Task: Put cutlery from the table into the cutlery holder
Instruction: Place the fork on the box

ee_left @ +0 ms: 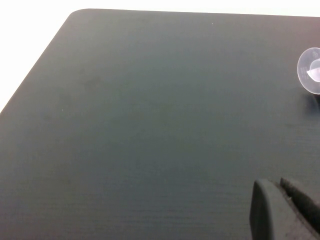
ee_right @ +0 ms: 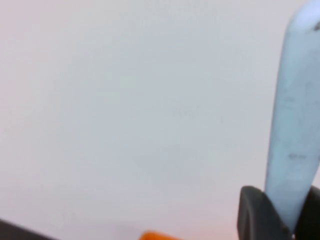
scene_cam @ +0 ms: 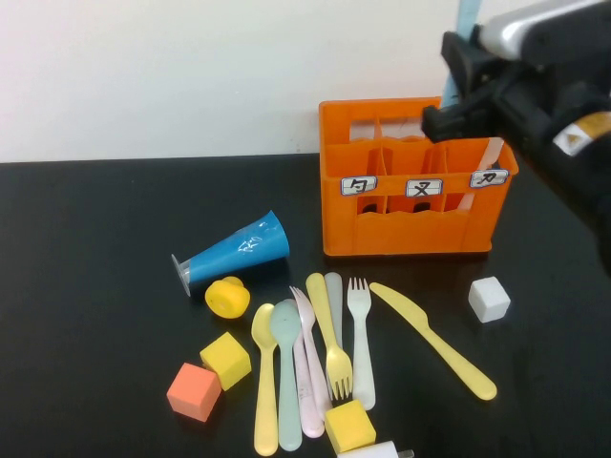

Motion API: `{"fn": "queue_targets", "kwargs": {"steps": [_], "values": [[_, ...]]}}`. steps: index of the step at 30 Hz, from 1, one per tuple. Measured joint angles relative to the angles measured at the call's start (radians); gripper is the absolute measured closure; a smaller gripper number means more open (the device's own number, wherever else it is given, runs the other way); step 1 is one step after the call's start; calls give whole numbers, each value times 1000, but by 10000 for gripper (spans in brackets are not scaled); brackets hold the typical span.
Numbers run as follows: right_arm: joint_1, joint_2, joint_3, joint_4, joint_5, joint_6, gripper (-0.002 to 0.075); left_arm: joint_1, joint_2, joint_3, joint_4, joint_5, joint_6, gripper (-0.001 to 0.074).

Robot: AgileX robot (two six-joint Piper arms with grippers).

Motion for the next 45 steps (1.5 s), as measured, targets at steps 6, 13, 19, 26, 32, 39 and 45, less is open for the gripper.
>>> {"fn": "queue_targets", "kwargs": {"steps": [6,13,19,26,32,39,45], "values": [[-21,150,-94,0,93,45,584,0,0,0,0,0,-2,736],[-21,255,-140,-8,104,66,584,0,0,0,0,0,-2,736],[-21,268,-142,-15,106,66,584,0,0,0,0,0,-2,736],[-21,268,-147,-21,106,66,584,0,0,0,0,0,-2,736],[-21,268,-147,-21,117,66,569,0,0,0,0,0,-2,736],[-21,268,-147,-1,169,66,404,0,0,0,0,0,0,736],[-21,195,-143,1,246,66,406,0,0,0,0,0,-1,736]]}}
